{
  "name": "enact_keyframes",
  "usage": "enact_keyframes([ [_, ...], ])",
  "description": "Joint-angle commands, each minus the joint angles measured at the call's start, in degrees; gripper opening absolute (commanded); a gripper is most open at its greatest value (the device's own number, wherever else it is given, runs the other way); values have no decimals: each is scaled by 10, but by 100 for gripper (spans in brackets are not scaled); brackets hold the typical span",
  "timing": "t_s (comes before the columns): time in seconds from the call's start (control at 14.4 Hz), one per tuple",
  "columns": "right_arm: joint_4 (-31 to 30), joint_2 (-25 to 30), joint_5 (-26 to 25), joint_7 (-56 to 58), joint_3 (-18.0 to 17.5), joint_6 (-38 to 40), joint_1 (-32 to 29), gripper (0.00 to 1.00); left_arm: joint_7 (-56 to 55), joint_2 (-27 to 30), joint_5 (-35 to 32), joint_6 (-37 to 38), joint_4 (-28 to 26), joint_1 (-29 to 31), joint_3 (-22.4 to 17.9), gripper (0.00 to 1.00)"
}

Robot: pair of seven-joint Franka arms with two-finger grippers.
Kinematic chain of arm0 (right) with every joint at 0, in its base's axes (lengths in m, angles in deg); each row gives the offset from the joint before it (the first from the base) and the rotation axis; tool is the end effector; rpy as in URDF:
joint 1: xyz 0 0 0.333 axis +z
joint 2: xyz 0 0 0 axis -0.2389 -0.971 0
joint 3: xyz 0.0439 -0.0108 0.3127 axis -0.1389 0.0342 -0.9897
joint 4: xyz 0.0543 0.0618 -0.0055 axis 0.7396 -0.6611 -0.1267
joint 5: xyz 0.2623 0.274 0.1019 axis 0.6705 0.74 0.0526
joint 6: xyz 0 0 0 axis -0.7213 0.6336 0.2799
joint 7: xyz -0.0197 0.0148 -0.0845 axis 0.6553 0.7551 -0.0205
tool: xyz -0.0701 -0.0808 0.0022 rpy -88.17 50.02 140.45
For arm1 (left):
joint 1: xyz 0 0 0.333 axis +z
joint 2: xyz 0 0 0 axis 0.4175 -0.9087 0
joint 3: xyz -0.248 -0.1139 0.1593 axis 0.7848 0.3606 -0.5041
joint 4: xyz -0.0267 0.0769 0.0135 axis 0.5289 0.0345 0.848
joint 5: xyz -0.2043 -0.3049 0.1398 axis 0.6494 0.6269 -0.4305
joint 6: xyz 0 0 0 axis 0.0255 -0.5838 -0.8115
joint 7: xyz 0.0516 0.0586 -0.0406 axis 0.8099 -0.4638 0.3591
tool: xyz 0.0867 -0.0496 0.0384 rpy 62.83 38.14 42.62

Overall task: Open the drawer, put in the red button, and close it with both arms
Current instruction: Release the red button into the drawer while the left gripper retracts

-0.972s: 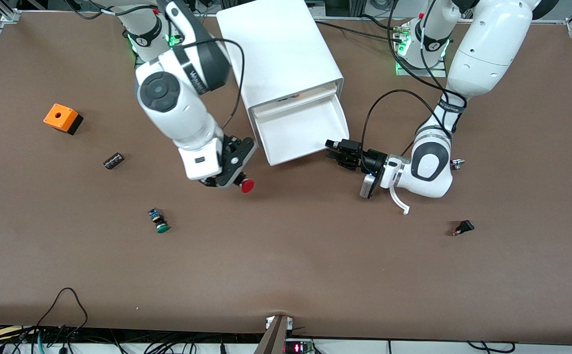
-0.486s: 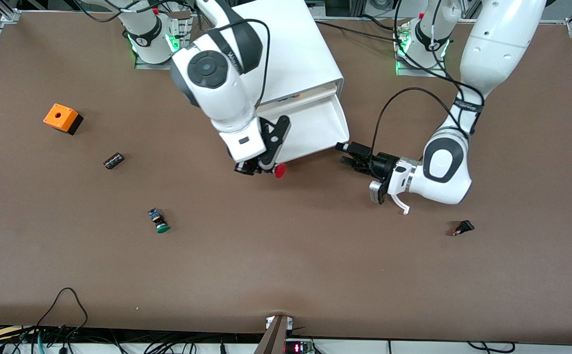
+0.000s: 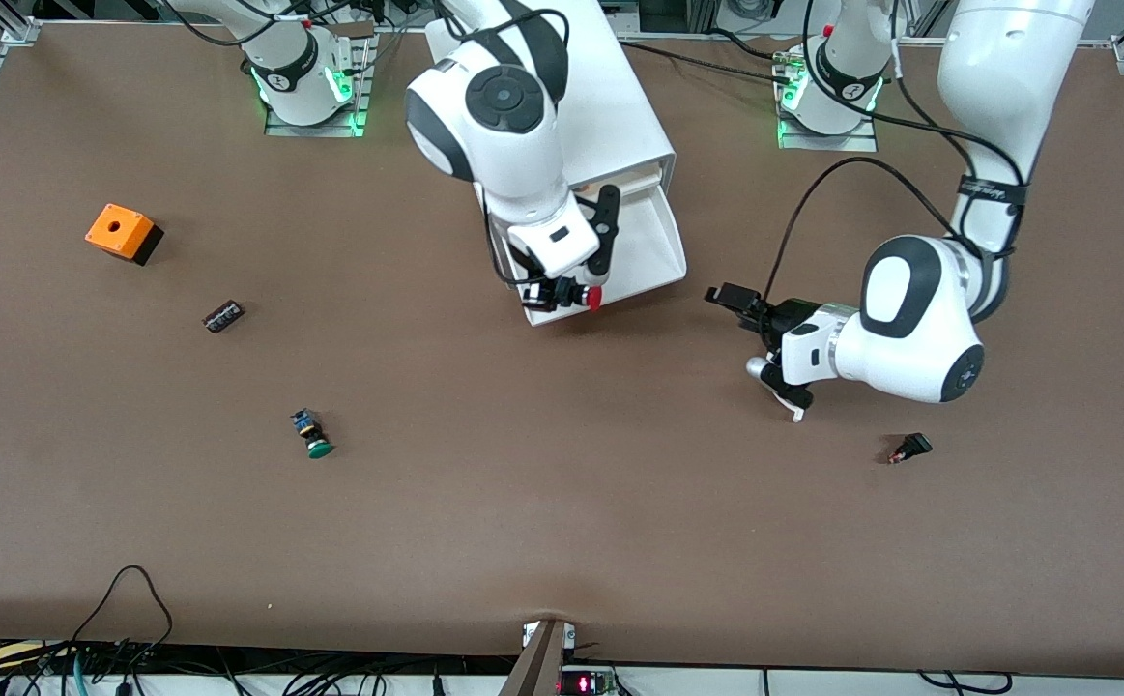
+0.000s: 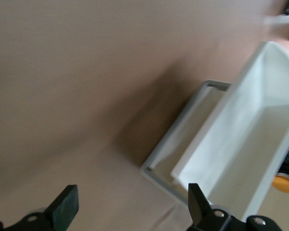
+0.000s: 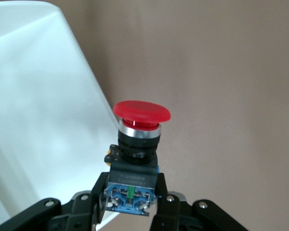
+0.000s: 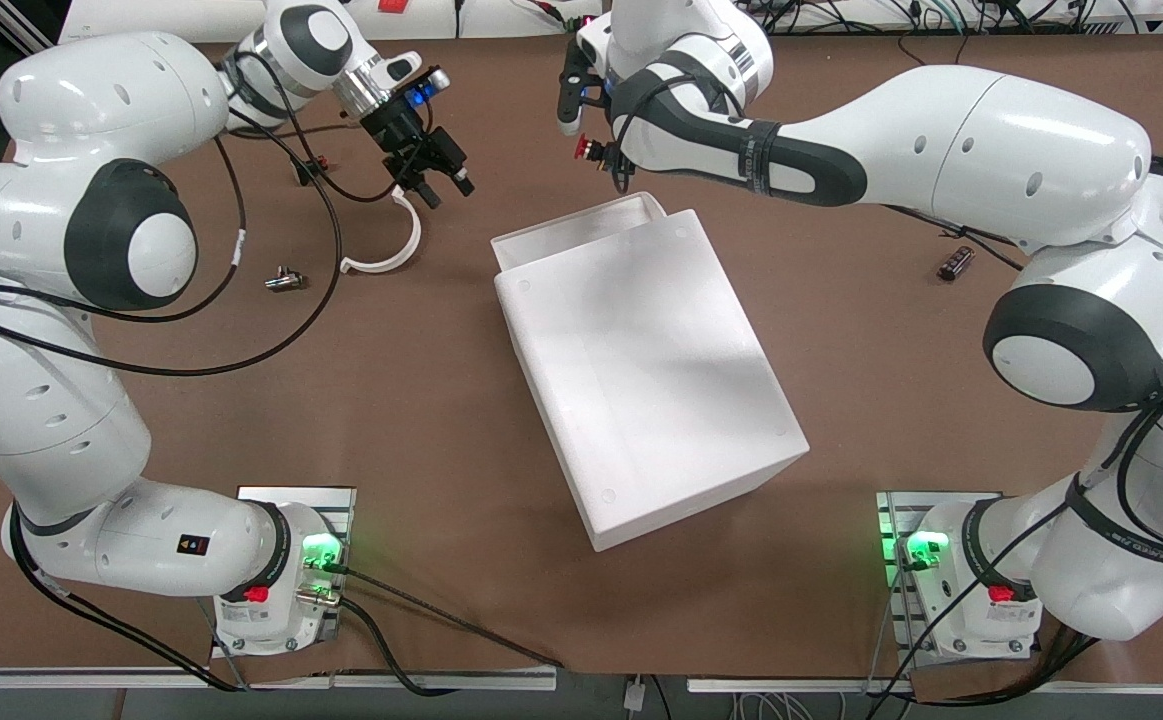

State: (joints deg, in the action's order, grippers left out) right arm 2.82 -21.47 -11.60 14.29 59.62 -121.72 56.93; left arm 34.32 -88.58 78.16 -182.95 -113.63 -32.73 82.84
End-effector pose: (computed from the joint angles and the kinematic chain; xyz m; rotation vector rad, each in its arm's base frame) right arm 0.5073 0.5083 0.4183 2.3151 2.0984 0.2036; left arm 0.6025 -0.1733 0.2973 2.4431 -0.4750 -0.5313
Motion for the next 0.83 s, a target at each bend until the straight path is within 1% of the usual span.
enact_keyframes([
  [0.0, 22, -19, -5, 55, 8, 15, 21, 26, -59, 39, -109, 5, 0, -1, -1, 100],
  [0.14, 22, -29, -7, 72, 8, 16, 28, 26, -89, 58, -188, 18, 0, 0, -1, 100],
  [0.21, 22, -37, -8, 76, 8, 15, 30, 26, -96, 70, -238, 21, 0, 0, -1, 100],
  [0.28, 22, -44, -12, 79, 8, 15, 34, 26, -97, 80, -263, 21, 0, 3, -2, 100],
  [0.49, 22, -57, -32, 79, 8, 15, 43, 26, -97, 123, -314, -15, -6, 29, -1, 100],
  [0.56, 22, -61, -32, 79, 8, 14, 44, 26, -97, 142, -317, -28, -7, 43, 0, 100],
  [0.69, 22, -66, -32, 76, 8, 13, 46, 26, -97, 176, -325, -27, -9, 45, 5, 100],
  [0.76, 22, -70, -32, 75, 8, 11, 50, 26, -106, 191, -332, -14, -9, 46, 6, 100],
])
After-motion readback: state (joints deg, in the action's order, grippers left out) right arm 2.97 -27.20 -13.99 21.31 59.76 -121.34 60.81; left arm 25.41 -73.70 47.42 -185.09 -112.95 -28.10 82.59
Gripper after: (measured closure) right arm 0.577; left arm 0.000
